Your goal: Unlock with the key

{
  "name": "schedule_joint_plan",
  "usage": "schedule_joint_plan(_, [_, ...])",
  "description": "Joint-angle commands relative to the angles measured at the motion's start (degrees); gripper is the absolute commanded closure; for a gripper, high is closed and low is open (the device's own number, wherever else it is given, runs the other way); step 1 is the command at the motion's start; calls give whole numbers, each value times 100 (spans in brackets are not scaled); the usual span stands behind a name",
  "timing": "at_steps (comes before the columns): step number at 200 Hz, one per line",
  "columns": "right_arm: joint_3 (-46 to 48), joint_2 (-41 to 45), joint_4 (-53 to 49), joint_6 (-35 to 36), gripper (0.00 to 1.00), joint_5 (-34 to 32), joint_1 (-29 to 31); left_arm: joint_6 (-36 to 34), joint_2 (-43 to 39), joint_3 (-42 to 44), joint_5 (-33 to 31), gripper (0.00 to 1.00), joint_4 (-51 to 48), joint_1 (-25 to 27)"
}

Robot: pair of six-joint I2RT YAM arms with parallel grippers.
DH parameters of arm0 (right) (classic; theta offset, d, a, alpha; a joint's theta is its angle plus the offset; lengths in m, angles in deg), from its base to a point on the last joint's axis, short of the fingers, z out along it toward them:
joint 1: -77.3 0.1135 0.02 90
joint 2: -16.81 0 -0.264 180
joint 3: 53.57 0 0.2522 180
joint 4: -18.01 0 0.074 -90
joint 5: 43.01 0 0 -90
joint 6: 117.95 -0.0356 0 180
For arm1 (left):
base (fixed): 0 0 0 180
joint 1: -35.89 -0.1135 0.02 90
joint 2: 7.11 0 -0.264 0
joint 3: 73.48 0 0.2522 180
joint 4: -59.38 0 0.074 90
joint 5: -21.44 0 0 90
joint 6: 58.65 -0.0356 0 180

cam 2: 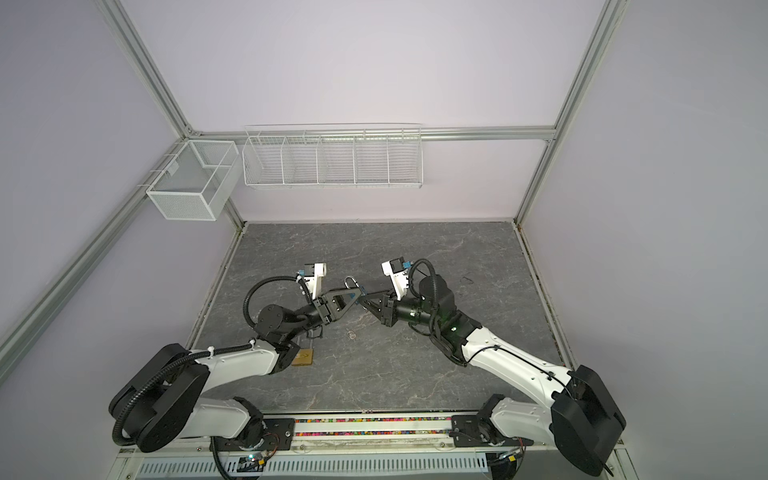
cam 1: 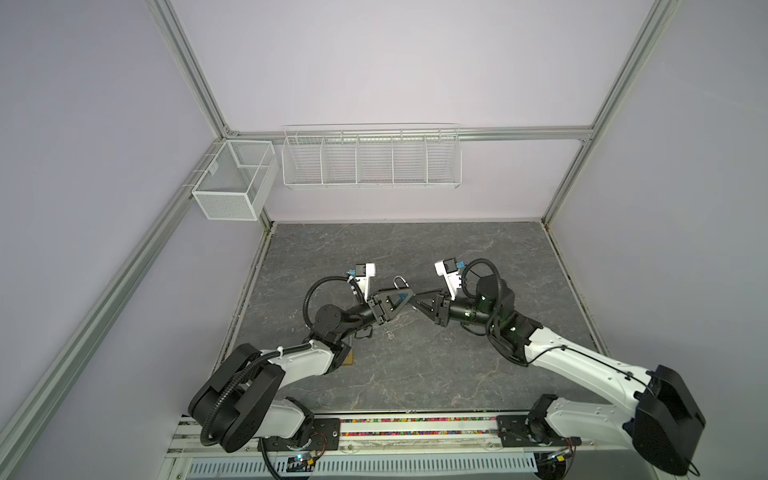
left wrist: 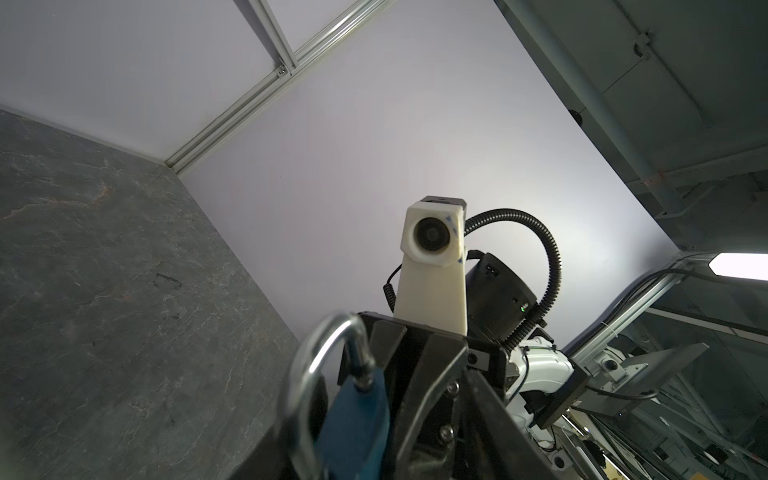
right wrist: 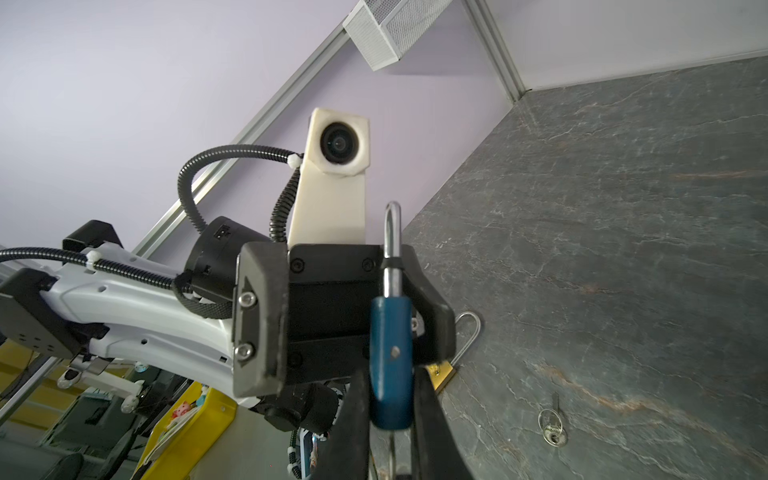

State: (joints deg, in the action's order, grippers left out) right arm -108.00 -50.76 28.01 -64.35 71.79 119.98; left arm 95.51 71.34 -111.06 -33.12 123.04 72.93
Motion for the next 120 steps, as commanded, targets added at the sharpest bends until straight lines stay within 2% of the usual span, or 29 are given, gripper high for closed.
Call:
schedule_joint_plan(1, [156,285,242,-43,94,-365,-89,-156,-261,-23,46,45,-92,10])
schedule_joint_plan(25, [208,357,372,-129,94,-323,-143,-440,-438,84,40,46,-219,10])
schedule_joint_plan(55, [216,381,512,-214,94,-290,-163,-615,-515,122,111,60,-213,5])
schedule_joint_plan(90, [196,376,611,-264,94,-287,-162,-550,-446,65,159,68,11,14])
schedule_joint_plan(120, [222,392,664,-297,94,-332,-161,-484,-255,-159,295,69,78,122])
